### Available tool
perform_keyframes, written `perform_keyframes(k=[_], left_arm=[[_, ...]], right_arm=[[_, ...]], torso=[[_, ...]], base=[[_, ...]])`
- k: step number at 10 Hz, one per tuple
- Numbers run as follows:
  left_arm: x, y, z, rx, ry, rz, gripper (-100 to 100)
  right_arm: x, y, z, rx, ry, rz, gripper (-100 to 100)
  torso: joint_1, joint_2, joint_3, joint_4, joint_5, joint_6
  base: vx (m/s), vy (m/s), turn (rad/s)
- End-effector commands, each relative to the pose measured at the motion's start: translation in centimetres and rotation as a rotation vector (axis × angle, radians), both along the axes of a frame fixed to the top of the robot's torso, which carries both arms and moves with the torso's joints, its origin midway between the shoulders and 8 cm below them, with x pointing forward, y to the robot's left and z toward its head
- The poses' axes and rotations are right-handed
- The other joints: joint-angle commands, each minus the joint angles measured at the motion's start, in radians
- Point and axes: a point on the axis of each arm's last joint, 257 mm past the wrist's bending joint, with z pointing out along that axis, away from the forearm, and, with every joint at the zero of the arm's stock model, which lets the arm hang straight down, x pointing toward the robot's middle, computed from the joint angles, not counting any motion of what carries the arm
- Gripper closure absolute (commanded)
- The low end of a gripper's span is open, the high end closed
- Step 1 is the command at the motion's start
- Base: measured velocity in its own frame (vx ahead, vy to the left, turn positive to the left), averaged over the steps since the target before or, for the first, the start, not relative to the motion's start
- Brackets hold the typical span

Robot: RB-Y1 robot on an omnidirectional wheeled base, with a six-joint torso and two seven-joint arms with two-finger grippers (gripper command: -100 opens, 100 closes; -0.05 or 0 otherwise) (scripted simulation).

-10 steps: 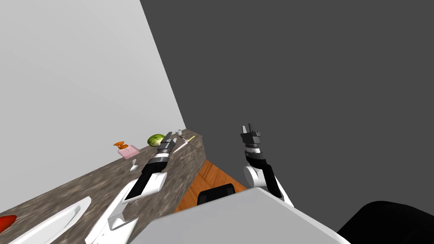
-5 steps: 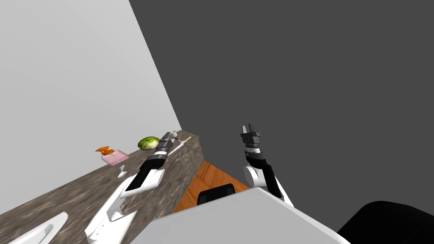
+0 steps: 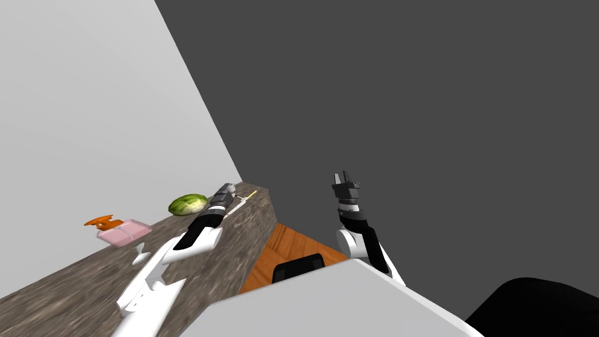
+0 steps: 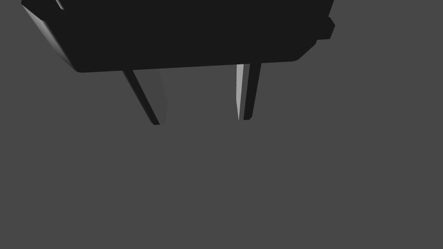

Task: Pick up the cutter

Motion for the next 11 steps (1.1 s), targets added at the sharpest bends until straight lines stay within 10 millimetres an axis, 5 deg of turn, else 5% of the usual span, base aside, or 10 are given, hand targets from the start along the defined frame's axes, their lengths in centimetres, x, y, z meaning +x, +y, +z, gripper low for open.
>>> perform_keyframes(k=[1, 2, 4, 7, 9, 10, 11], left_arm=[[0.1, 0.9, -0.7, -0.014, 0.033, 0.020, -100], [0.7, 3.2, -0.8, -0.043, 0.050, 0.057, -100], [0.6, 3.6, -1.6, -0.053, 0.080, 0.072, -100], [1.2, 8.6, -1.8, -0.129, 0.123, 0.162, -100], [0.9, 9.3, -3.4, -0.147, 0.172, 0.188, -100], [1.0, 11.7, -3.3, -0.188, 0.179, 0.230, -100], [0.8, 12.0, -4.0, -0.199, 0.205, 0.244, -100]], right_arm=[[0.0, 0.0, 0.0, 0.000, 0.000, 0.000, 0], [0.0, 0.0, 0.0, 0.000, 0.000, 0.000, 0], [0.0, 0.0, 0.0, 0.000, 0.000, 0.000, 0], [0.0, 0.0, 0.0, 0.000, 0.000, 0.000, 0], [0.0, 0.0, 0.0, 0.000, 0.000, 0.000, 0], [0.0, 0.0, 0.0, 0.000, 0.000, 0.000, 0], [0.0, 0.0, 0.0, 0.000, 0.000, 0.000, 0]], torso=[[0.000, 0.000, 0.000, 0.000, 0.000, 0.000], [0.001, -0.001, 0.000, 0.000, 0.000, 0.000], [0.001, -0.001, 0.000, 0.000, 0.000, 0.000], [0.001, -0.001, -0.001, 0.000, 0.000, 0.000], [0.001, -0.001, 0.000, 0.000, 0.000, 0.000], [0.001, -0.001, -0.001, 0.000, 0.000, -0.001], [0.001, -0.001, -0.001, 0.000, 0.000, 0.001]], base=[[-0.014, 0.000, 0.020], [-0.021, -0.007, -0.251], [-0.018, 0.000, -0.062], [-0.023, -0.007, -0.204], [-0.015, 0.002, -0.053], [-0.013, -0.004, -0.265], [-0.014, 0.006, -0.129]])
